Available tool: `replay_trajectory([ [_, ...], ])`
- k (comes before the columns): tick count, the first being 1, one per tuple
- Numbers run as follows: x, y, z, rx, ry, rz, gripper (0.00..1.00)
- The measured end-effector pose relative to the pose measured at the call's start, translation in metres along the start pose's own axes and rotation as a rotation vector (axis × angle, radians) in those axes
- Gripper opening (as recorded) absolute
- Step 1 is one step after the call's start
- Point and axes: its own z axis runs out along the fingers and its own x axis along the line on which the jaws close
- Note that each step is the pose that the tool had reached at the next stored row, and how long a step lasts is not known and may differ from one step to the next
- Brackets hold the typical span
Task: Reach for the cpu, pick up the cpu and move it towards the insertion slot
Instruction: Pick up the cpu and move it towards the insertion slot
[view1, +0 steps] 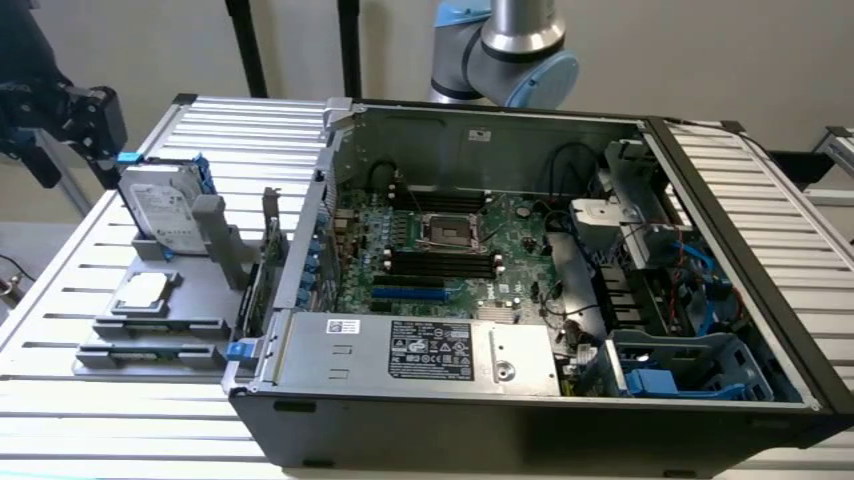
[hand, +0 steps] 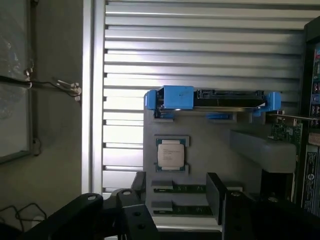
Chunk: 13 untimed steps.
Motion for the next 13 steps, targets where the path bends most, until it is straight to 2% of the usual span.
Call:
replay_trajectory([
  [1, 0.0, -0.0001, 0.0017, 0.0001, 0.0001, 0.0, 0.59],
  [2, 0.0, -0.0001, 0.0036, 0.0001, 0.0001, 0.0, 0.65],
  [13, 0.0, -0.0009, 0.0236, 0.0, 0.0001, 0.0, 0.65],
])
